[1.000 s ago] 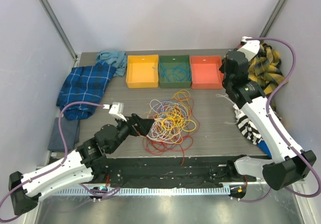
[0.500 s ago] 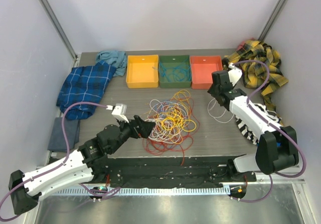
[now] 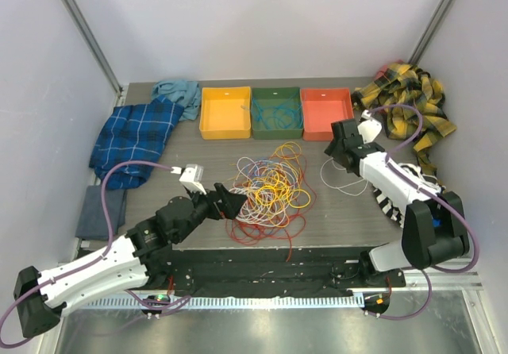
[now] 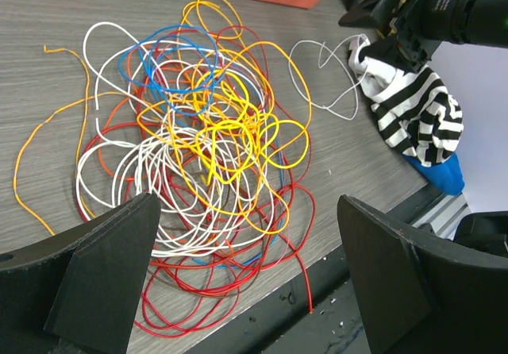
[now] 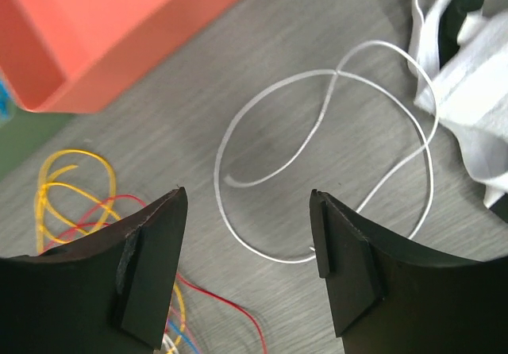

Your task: Untangle the cables

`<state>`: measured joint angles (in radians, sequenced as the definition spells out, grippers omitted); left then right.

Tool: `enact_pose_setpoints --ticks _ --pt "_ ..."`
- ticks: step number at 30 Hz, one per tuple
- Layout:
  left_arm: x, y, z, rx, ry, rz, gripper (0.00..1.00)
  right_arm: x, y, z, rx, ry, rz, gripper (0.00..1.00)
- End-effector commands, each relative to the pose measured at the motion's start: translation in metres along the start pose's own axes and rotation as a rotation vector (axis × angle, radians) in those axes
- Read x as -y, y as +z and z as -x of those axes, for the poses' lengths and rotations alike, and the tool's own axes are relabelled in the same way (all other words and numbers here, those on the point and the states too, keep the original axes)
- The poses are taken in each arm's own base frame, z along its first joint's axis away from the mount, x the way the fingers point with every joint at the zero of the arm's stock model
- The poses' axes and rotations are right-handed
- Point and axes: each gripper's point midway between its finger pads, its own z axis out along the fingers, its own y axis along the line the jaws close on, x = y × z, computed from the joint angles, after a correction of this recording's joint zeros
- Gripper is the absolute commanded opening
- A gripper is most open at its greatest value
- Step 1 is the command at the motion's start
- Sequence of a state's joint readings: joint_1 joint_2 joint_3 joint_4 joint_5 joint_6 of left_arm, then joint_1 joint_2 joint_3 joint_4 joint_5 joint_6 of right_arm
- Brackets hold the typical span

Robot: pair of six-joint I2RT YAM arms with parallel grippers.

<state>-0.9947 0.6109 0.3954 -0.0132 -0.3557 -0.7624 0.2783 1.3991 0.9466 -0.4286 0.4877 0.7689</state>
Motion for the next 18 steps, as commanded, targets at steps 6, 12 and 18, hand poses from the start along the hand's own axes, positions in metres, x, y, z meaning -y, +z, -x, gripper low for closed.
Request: enact_pose_setpoints --ticks 6,12,18 --pt "0.008 0.000 -0.001 -0.009 -0.037 -0.026 1.00 0.018 0.016 -0.052 -0.152 0.000 -0.082 0.71" --pt "0.003 0.002 -0.006 -0.015 -0.045 -0.014 1.00 0.013 -0.001 -0.080 -0.185 0.015 -0.033 0.71" --pt "0.008 0.004 -0.011 -0.046 -0.042 -0.032 1.00 0.020 -0.004 -0.103 -0.216 0.012 -0.045 0.71"
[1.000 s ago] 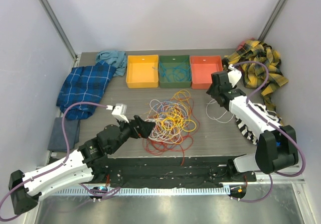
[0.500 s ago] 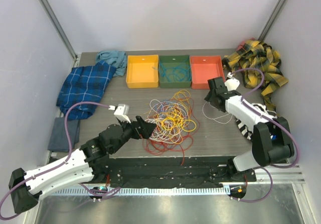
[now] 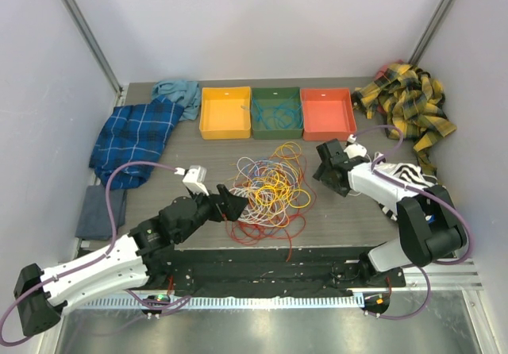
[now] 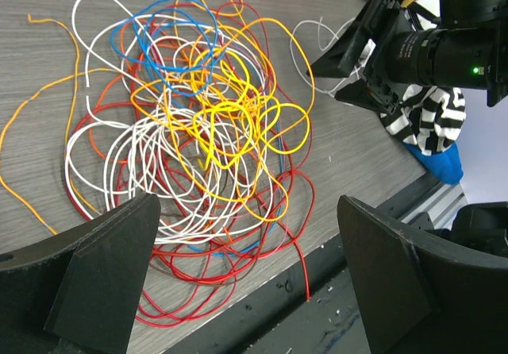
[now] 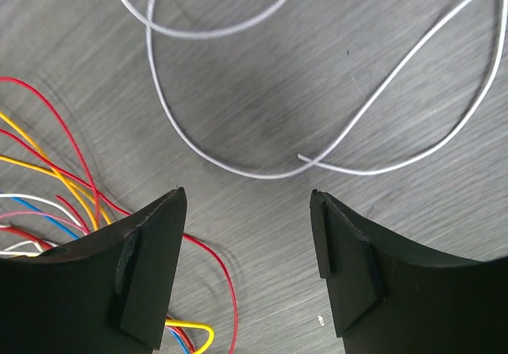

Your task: Untangle the cables

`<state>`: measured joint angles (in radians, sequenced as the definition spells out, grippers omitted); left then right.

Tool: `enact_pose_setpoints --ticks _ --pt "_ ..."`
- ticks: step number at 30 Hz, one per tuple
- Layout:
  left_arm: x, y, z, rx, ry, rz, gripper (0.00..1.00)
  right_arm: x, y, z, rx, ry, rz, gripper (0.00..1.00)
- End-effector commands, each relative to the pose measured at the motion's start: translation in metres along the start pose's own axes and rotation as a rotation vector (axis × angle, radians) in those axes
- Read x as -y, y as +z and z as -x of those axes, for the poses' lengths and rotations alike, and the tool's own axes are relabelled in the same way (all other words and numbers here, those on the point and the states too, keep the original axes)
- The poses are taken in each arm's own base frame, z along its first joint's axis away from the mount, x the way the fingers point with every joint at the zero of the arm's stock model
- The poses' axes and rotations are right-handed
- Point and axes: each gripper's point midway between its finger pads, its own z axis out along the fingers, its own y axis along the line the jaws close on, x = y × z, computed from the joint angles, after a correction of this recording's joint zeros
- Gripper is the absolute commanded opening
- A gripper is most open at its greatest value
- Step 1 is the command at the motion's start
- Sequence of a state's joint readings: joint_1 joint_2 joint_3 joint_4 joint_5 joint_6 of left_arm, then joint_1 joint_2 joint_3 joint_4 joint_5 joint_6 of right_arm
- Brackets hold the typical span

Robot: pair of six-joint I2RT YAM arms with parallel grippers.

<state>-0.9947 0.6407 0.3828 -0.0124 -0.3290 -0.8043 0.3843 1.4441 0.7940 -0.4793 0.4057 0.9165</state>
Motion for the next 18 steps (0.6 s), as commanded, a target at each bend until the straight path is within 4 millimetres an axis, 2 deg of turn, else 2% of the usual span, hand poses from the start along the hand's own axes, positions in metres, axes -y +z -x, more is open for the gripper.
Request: enact_pose_setpoints --ticks 1,6,11,18 --pt "0.010 0.000 0.002 -0.002 -0.013 -0.034 1.00 0.000 -0.002 -0.005 0.006 0.049 0.008 0.71" --pt "0.006 -0.001 0.001 0.007 -0.020 -0.030 1.00 0.013 0.012 -0.016 0.000 0.040 -0.046 0.71" --pt "0.004 -0.003 0.002 0.016 -0.020 -0.026 1.00 0.019 0.020 -0.016 0.011 0.119 -0.057 0.71" --pt "0.003 -0.006 0.006 0.035 -0.019 -0.029 1.00 0.009 0.009 -0.002 0.071 0.258 0.024 0.69"
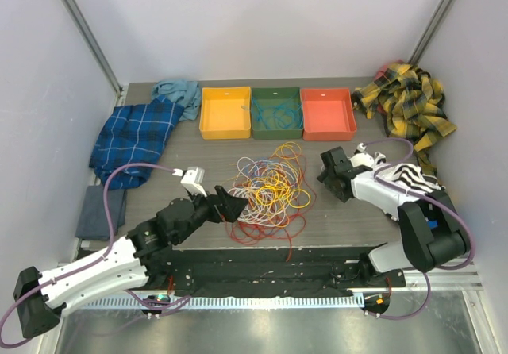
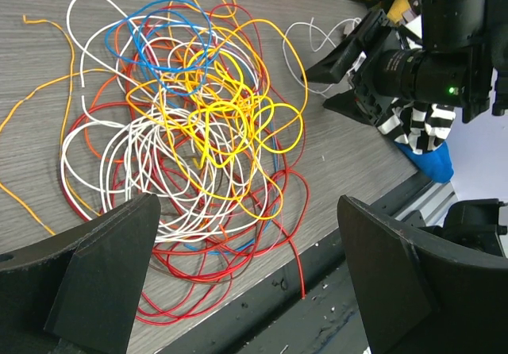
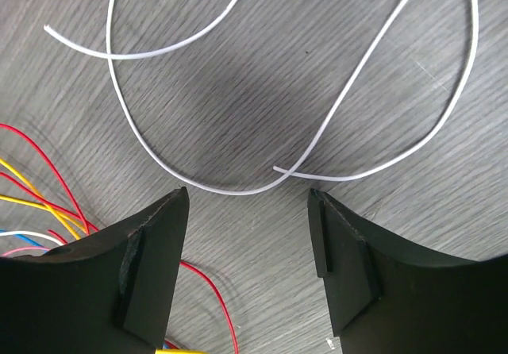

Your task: Untangle the cables

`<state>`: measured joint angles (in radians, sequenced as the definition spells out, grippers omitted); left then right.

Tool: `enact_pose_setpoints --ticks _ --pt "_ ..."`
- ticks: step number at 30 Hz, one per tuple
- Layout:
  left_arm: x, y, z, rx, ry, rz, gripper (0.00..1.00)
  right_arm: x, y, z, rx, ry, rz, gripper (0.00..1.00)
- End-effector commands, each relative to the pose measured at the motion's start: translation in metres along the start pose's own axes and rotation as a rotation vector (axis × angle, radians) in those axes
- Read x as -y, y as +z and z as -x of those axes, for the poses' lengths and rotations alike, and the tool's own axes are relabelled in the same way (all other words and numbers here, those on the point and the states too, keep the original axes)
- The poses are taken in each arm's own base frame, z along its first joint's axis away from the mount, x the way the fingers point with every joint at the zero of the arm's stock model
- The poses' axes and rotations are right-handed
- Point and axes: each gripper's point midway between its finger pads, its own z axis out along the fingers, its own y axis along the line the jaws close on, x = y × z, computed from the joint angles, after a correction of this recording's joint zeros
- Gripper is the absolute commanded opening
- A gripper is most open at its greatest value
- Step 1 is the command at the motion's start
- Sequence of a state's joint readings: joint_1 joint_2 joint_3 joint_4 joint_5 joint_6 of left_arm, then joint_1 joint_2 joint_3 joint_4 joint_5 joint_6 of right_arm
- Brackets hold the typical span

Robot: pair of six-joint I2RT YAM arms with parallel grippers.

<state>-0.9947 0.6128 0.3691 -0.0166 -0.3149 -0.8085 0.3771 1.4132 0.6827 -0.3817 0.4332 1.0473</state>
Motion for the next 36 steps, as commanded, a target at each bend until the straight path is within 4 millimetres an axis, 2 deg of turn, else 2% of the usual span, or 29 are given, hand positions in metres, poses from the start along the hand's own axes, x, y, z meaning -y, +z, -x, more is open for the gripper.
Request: enact_pose_setpoints --ticks 1,5,9,11,12,14,16,17,20,23,28,32,35,36 --pt "0.002 -0.002 0.007 0.039 -0.011 -0.012 1.00 -0.002 -0.003 0.005 0.034 0.140 0.027 0.69" --pt "0.002 -0.002 0.007 0.039 -0.017 -0.014 1.00 0.005 0.000 0.003 0.027 0.228 0.013 0.69" --pt "0.006 -0.001 0.006 0.025 -0.020 -0.024 1.00 0.014 0.021 -0.012 -0.047 0.253 -0.067 0.69" --pt "0.006 -0.001 0.004 0.019 -0.021 -0.026 1.00 0.015 0.029 -0.012 -0.060 0.263 -0.096 0.69" --pt "0.006 -0.002 0.005 0.020 -0.023 -0.025 1.00 0.020 0.036 -0.020 -0.085 0.260 -0.121 0.68" --pt "0.008 -0.003 0.008 0.028 -0.028 -0.033 1.00 0.018 0.041 -0.018 -0.084 0.270 -0.126 0.67" --pt "0.009 -0.005 0.011 0.042 -0.034 -0.036 1.00 0.014 0.045 -0.018 -0.105 0.292 -0.121 0.61" --pt "0.005 -0.006 0.007 0.029 -0.028 -0.023 1.00 0.011 0.046 -0.018 -0.112 0.290 -0.120 0.53" --pt "0.003 -0.008 0.010 0.043 -0.031 -0.020 1.00 0.007 0.049 -0.020 -0.133 0.286 -0.131 0.37" --pt "0.003 -0.008 0.011 0.049 -0.032 -0.020 1.00 0.007 0.051 -0.022 -0.142 0.286 -0.140 0.27" --pt "0.001 -0.009 0.008 0.042 -0.024 -0.019 1.00 0.001 0.051 -0.021 -0.149 0.250 -0.122 0.03" --pt "0.001 -0.010 0.008 0.042 -0.023 -0.023 1.00 -0.015 0.041 -0.016 -0.113 0.159 -0.077 0.01" --pt "0.001 -0.010 0.008 0.041 -0.022 -0.024 1.00 -0.041 0.023 -0.020 -0.089 0.018 -0.024 0.01" --pt "0.002 -0.010 0.008 0.040 -0.024 -0.028 1.00 -0.052 0.013 -0.009 -0.048 -0.025 -0.024 0.01"
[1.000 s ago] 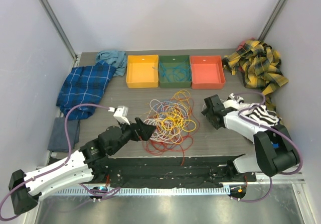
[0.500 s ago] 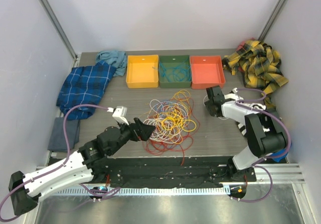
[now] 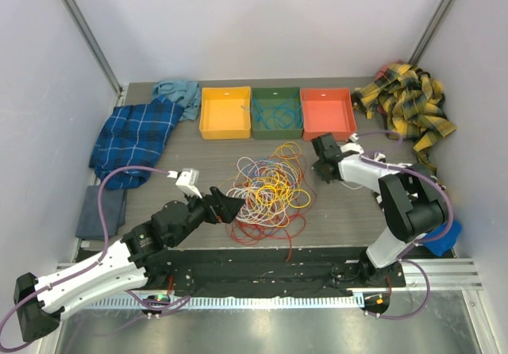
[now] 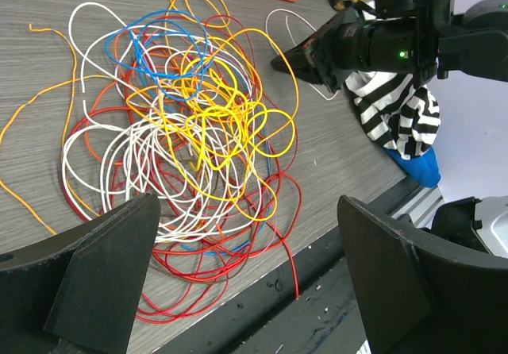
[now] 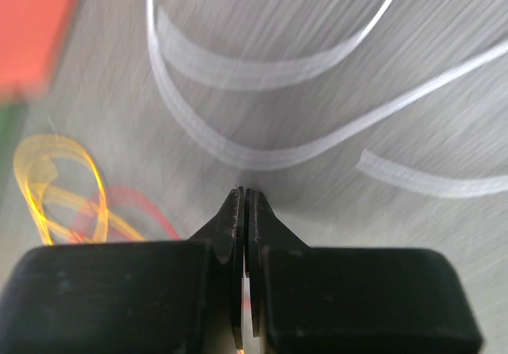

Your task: Untangle the cables

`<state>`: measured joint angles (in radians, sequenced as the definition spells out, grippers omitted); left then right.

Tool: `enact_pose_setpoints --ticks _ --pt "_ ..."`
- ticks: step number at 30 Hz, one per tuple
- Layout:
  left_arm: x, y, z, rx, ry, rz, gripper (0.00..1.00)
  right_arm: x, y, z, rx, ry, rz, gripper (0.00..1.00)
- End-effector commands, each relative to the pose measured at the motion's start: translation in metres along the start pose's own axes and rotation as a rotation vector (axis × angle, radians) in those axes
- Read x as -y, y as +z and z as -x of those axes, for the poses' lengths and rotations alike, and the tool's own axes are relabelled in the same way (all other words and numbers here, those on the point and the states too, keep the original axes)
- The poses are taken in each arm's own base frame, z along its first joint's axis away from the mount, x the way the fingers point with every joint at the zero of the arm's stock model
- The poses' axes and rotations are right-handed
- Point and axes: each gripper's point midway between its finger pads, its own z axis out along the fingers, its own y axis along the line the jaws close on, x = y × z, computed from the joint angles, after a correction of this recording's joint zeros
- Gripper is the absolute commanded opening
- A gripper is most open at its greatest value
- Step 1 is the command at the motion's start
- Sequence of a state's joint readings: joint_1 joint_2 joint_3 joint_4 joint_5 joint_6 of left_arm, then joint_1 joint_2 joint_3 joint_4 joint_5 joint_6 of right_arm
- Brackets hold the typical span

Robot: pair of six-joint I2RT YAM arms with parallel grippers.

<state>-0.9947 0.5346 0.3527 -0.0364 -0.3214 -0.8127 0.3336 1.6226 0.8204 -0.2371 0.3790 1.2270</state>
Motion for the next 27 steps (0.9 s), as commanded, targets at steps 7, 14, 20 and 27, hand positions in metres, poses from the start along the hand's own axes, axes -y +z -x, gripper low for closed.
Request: enact_pose_setpoints --ticks 7,14,20,27 --pt "-0.001 -0.002 0.000 0.005 -0.016 0.004 1.00 -0.025 -0.085 0.028 0.238 -0.407 -0.060 0.41" --pt "0.008 0.001 -0.001 -0.012 -0.036 -0.023 1.00 0.004 -0.102 0.106 0.297 -0.261 -0.191 0.73" --pt "0.021 0.007 -0.003 -0.026 -0.074 -0.068 1.00 0.034 -0.096 0.109 0.211 -0.304 -0.326 0.81" --pt "0.026 0.001 -0.004 -0.030 -0.093 -0.106 1.00 0.061 -0.077 0.117 0.181 -0.302 -0.437 0.81"
